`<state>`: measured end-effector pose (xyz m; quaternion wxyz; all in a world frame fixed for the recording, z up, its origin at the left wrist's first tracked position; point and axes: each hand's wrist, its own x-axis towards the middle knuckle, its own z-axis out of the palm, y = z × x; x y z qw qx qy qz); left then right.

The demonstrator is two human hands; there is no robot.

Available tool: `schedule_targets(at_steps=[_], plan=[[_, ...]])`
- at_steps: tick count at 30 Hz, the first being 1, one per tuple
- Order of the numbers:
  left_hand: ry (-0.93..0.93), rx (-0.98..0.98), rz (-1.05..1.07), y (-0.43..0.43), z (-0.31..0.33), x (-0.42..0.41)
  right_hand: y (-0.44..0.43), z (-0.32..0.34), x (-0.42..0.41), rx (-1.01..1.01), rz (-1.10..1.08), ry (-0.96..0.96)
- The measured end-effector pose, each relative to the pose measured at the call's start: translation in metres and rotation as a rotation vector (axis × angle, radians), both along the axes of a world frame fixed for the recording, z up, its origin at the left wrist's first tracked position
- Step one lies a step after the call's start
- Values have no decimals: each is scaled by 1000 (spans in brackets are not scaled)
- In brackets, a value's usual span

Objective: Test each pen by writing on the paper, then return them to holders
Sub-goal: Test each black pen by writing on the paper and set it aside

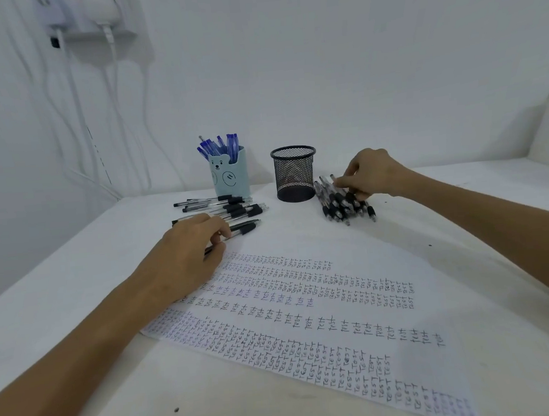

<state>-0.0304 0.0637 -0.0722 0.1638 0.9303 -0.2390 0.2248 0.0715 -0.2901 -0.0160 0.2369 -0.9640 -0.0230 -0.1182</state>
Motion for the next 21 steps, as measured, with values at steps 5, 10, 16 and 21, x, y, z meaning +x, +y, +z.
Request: schedule_targets(at_steps=[5, 10, 16, 21], plan=[[-42, -74, -22, -8, 6, -5, 9, 3, -1, -139, -45, -113], [-115, -265, -72, -23, 17, -20, 41, 3, -33, -139, 298, -453], [42, -607, -142, -39, 20, -29, 85, -4, -70, -461, 746, -530], [69, -704, -149, -37, 22, -26, 99, -19, -74, -438, 839, -478]])
